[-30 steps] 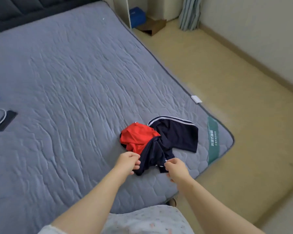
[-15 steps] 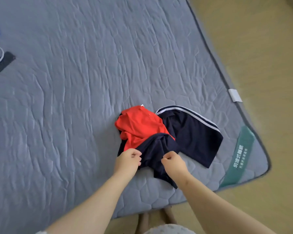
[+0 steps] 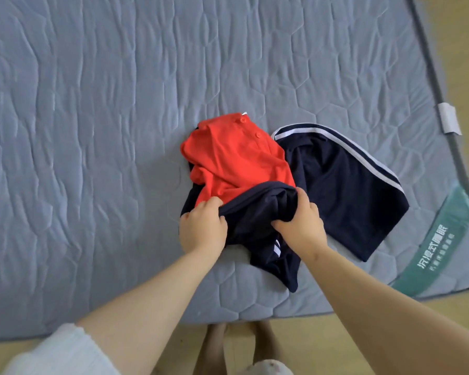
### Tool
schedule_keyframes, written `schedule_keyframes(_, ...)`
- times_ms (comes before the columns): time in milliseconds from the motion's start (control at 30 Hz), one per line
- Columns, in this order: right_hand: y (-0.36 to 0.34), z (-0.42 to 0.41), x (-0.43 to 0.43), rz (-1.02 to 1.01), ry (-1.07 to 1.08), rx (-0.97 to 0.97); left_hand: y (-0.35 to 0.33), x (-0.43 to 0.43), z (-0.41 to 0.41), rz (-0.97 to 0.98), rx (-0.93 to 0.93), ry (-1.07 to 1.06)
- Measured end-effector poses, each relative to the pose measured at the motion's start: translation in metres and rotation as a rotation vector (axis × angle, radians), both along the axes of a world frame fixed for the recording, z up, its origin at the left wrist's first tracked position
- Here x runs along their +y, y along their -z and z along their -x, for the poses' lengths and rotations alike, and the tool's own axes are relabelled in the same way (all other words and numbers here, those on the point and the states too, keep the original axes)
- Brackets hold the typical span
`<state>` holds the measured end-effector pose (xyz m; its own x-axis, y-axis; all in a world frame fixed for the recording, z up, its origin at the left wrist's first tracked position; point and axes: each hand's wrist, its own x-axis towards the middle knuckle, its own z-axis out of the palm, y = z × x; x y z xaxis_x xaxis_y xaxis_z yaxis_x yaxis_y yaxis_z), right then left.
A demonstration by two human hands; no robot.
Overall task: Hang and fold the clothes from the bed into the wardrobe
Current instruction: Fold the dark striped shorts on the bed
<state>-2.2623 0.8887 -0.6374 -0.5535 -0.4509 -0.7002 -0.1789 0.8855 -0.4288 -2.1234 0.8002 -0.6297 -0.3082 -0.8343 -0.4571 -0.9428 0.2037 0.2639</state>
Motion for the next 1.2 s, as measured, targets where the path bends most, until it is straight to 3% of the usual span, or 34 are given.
schedule_keyframes(267,-0.058,-0.024,0.014,0.093,0.095,0.063,-0.064,-0.004,-0.046,-0.202,0.241,-0.195)
schedule_keyframes(433,-0.146,-0.026,0.018,0.183,0.127,0.076,-0.146,-0.008,-0.052,-0.158,0.378,-0.333)
schedule_keyframes(700,-0.285,-0.024,0.000,0.493,0.354,0.065,-0.282,-0.024,-0.018,-0.185,0.791,-0.655)
schedule_keyframes(867,-0.366,-0.005,-0.025,0.696,0.425,0.045,-0.362,-0.047,-0.009,-0.099,0.861,-0.510)
schedule_keyframes(1033,-0.455,0.003,-0.057,0.953,0.408,0.031,-0.457,-0.070,-0.007,-0.094,1.128,-0.515)
schedule_keyframes(1200,-0.537,-0.009,-0.079,1.184,0.360,-0.064,-0.542,-0.072,-0.011,0.010,1.342,-0.350)
